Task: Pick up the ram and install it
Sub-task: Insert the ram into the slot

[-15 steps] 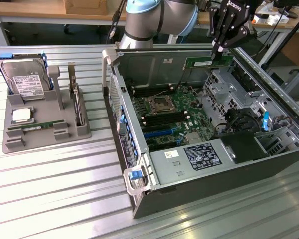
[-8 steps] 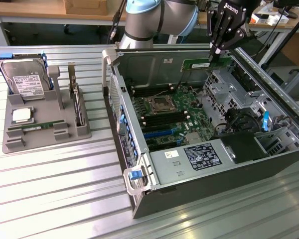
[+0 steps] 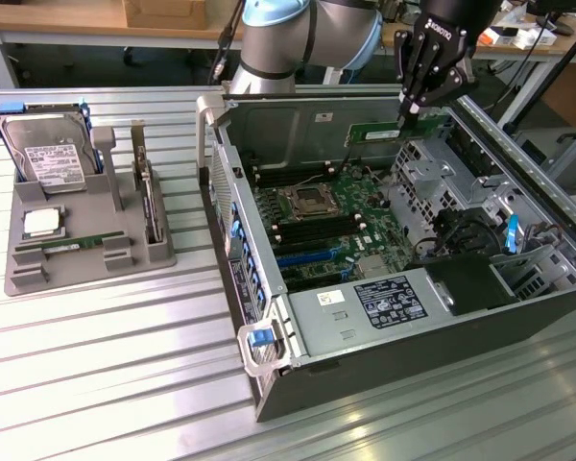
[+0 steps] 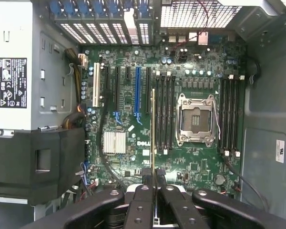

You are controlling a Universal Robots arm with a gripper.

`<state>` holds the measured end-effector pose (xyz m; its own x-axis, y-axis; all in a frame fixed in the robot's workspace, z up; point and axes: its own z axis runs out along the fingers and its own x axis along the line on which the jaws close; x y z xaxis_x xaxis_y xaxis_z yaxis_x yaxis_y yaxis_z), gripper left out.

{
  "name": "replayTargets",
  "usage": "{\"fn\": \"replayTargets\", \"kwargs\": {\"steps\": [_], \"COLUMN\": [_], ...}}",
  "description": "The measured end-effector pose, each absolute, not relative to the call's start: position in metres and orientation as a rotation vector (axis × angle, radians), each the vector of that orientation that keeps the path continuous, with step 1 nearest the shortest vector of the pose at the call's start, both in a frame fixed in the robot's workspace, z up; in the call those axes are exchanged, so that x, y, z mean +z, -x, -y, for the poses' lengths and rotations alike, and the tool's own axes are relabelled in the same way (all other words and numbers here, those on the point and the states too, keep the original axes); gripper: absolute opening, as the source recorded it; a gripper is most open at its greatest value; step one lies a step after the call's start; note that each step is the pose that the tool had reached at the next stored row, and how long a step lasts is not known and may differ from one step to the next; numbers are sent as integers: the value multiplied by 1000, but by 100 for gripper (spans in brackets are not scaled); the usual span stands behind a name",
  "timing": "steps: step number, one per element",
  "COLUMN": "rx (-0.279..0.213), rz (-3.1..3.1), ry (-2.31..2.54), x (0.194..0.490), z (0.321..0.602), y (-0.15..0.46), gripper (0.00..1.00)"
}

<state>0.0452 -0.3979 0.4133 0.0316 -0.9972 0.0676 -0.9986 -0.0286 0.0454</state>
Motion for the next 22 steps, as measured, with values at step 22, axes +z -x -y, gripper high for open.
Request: {"fn": "replayTargets", "kwargs": {"steps": [22], "rx": [26], "rz": [2132], "ry": [-2197], "x": [380], "z": [398], "y": [-43], "gripper": [12]}}
